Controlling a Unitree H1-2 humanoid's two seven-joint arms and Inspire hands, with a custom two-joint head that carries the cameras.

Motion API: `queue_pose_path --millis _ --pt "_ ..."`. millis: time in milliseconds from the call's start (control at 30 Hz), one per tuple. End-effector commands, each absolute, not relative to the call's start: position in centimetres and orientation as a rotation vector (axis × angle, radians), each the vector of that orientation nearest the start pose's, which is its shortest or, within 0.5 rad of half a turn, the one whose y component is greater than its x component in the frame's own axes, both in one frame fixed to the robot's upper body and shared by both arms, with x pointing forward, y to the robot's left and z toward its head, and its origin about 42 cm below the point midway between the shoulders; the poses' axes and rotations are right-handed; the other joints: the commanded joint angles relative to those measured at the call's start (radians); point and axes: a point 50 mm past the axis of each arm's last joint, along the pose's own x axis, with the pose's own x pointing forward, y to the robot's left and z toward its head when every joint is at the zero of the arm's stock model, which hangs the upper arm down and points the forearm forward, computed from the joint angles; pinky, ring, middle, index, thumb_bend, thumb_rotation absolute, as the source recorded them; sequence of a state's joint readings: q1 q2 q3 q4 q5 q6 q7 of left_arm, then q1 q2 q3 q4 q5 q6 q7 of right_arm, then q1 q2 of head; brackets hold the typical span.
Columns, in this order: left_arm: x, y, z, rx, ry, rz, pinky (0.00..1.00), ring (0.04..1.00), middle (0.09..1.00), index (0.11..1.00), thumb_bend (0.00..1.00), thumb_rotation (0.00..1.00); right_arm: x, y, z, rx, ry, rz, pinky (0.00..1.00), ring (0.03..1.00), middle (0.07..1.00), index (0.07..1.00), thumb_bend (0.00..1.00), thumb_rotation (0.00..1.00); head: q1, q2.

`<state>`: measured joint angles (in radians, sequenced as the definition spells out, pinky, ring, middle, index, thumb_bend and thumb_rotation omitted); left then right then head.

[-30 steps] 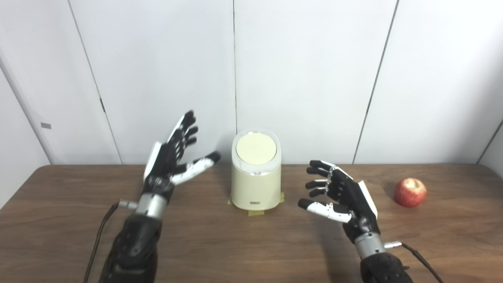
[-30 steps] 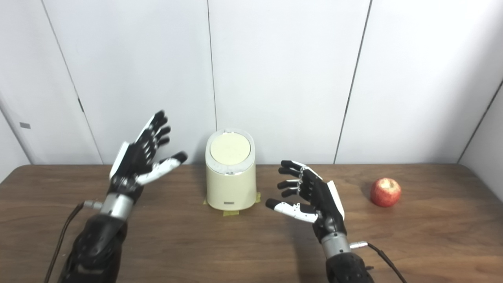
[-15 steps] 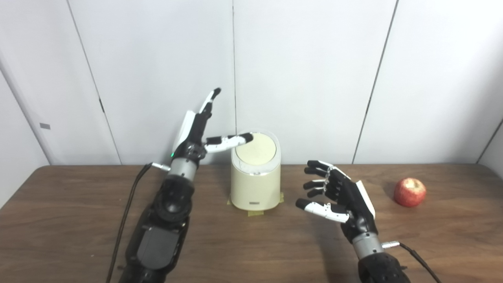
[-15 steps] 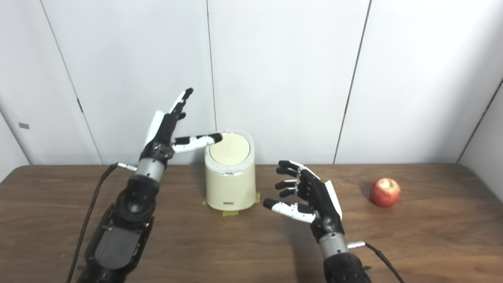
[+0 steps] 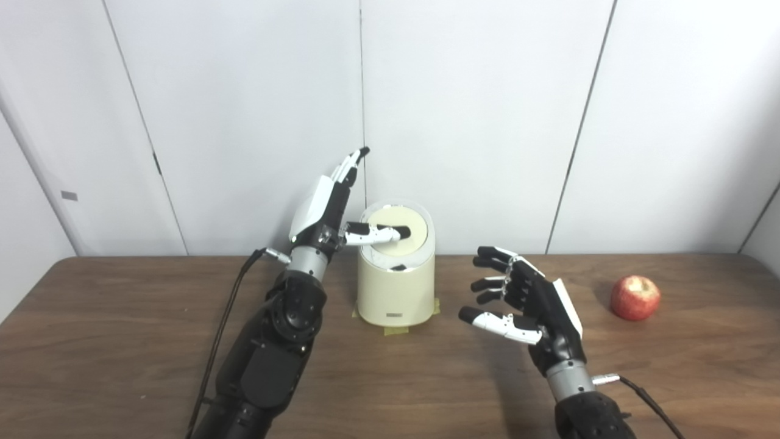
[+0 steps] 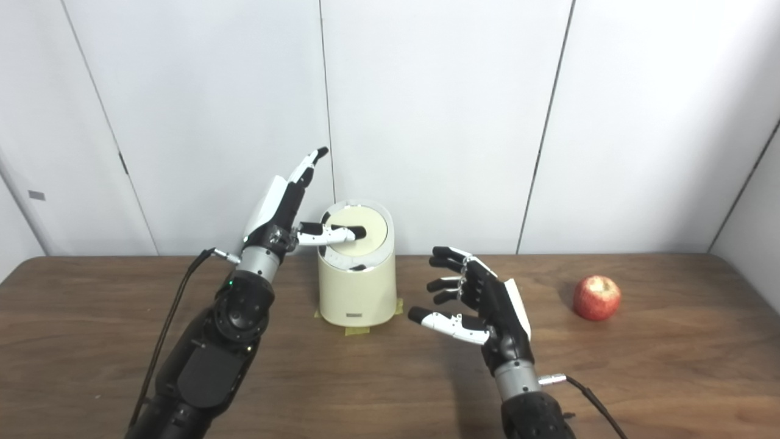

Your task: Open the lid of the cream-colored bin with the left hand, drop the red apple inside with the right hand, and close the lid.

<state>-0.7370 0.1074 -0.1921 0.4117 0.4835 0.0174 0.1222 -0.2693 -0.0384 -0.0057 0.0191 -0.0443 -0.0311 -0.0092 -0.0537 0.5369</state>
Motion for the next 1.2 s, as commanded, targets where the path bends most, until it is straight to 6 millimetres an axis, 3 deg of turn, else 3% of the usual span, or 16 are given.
queue_pose_path --millis 0,333,533,733,967,1167 --pt "49.2 13.3 29.5 0.710 -0.500 -0.056 0.87 1.000 1.000 1.000 0.93 0.21 37.2 -19.6 20.6 -0.056 -0.395 0.052 0.50 0.590 0.733 0.727 0.80 0.19 -0.001 0.001" --pt "49.3 13.2 28.6 0.821 -0.482 -0.039 0.89 1.000 1.000 1.000 0.86 0.09 37.1 -19.4 20.8 -0.053 -0.398 0.057 0.49 0.574 0.732 0.728 0.81 0.20 -0.003 0.003" --pt "49.4 13.2 27.8 0.904 -0.501 -0.012 0.91 1.000 1.000 1.000 0.72 0.00 37.1 -19.4 20.8 -0.053 -0.401 0.058 0.48 0.576 0.732 0.725 0.81 0.20 -0.005 0.006" --pt "49.7 13.2 27.3 0.949 -0.508 0.020 0.83 1.000 1.000 1.000 0.63 0.00 37.0 -19.3 20.8 -0.047 -0.398 0.059 0.49 0.573 0.733 0.722 0.82 0.21 -0.006 0.010" --pt "49.9 13.4 27.0 1.000 -0.485 0.027 0.84 1.000 1.000 1.000 0.60 0.00 36.9 -19.1 21.0 -0.047 -0.397 0.061 0.50 0.574 0.734 0.719 0.81 0.19 -0.007 0.012" --pt "49.8 13.4 27.4 1.116 -0.441 0.007 0.87 1.000 1.000 1.000 0.66 0.00 36.9 -19.1 21.0 -0.051 -0.398 0.059 0.50 0.576 0.731 0.721 0.81 0.18 -0.004 0.020"
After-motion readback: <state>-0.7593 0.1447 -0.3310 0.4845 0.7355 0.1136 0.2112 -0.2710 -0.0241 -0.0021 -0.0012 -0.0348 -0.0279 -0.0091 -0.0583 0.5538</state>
